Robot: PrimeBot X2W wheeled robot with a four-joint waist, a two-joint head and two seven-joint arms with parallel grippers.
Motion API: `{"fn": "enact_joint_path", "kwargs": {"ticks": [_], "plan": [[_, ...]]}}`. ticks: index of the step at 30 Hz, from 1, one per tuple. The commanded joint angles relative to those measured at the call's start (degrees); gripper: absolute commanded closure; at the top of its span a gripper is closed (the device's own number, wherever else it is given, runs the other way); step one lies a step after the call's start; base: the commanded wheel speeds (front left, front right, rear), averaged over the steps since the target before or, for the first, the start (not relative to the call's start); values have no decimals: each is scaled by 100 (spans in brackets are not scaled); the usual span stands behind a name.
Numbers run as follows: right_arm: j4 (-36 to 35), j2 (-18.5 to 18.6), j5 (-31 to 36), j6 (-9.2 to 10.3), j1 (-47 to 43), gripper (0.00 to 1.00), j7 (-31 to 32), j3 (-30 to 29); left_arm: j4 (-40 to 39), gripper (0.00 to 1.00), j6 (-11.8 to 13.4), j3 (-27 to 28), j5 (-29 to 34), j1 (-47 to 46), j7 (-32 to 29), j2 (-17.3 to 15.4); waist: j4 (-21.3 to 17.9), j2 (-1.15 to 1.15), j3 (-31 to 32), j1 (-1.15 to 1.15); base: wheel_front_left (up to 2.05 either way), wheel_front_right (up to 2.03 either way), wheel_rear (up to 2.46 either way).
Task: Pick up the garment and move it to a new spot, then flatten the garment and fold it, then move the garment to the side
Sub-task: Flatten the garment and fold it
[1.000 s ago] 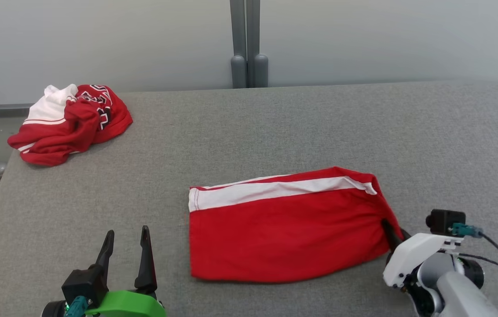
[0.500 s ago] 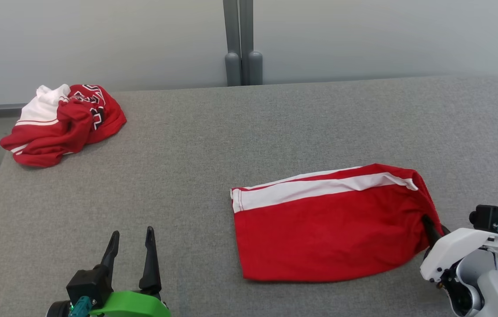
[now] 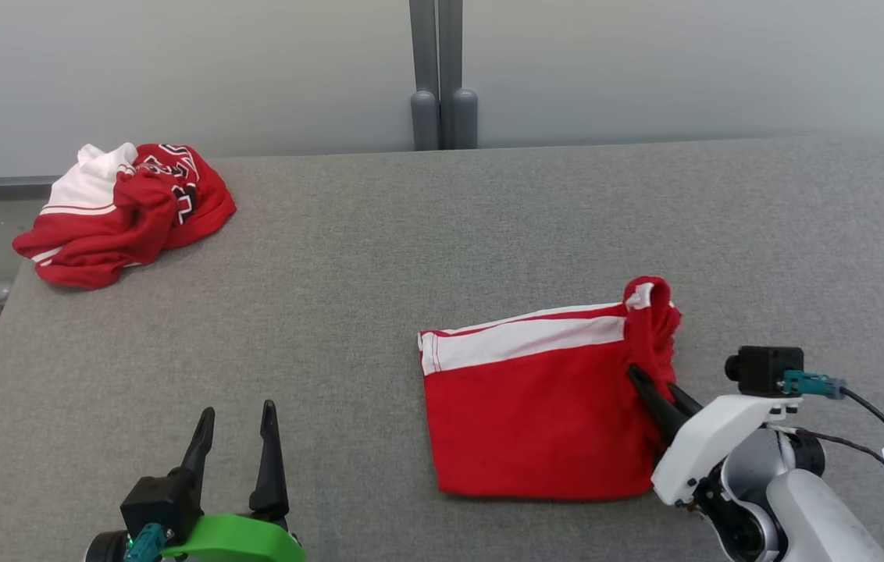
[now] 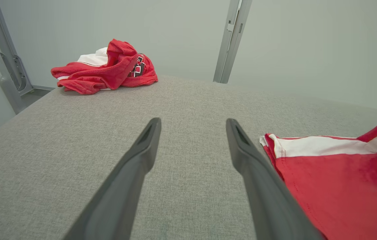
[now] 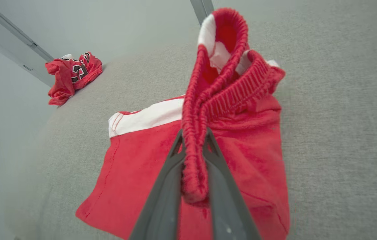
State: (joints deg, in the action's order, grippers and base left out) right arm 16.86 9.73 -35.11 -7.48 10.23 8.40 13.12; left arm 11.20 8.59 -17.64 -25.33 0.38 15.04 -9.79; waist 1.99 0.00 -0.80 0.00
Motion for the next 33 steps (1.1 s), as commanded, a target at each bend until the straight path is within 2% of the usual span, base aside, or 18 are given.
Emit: {"fn": "enact_joint_path", "kwargs": {"ticks": [1, 5, 10, 20, 31, 32, 33], "plan": [[-115, -11, 4, -2, -52, 100, 38, 82, 3, 0, -16, 15, 31, -89, 19, 8, 26, 0, -6, 0, 0, 0, 0], [-349, -134, 19, -2, 76, 100, 163, 459, 10, 0, -28, 26, 28, -127, 19, 25, 80, 0, -29, 0, 0, 0, 0], [-220, -296, 88, -2, 305, 100, 252, 946, 28, 0, -54, 53, 8, -174, 19, 54, 160, 0, -76, 0, 0, 0, 0], [740, -472, 269, -2, 841, 100, 200, 1627, 90, 0, -145, 133, 58, -262, 19, 197, 442, 0, -190, 0, 0, 0, 0], [1672, -605, 453, -2, 1331, 100, -149, 2188, 149, 0, -239, 256, 183, -276, 19, 347, 617, 0, -269, 0, 0, 0, 0], [1749, -614, 489, -2, 1368, 93, -202, 2229, 156, 0, -243, 268, 195, -274, 19, 356, 621, 0, -270, 0, 0, 0, 0], [1809, -620, 508, -2, 1389, 68, -248, 2255, 161, 0, -256, 277, 205, -274, 19, 366, 623, 0, -270, 0, 0, 0, 0]]}}
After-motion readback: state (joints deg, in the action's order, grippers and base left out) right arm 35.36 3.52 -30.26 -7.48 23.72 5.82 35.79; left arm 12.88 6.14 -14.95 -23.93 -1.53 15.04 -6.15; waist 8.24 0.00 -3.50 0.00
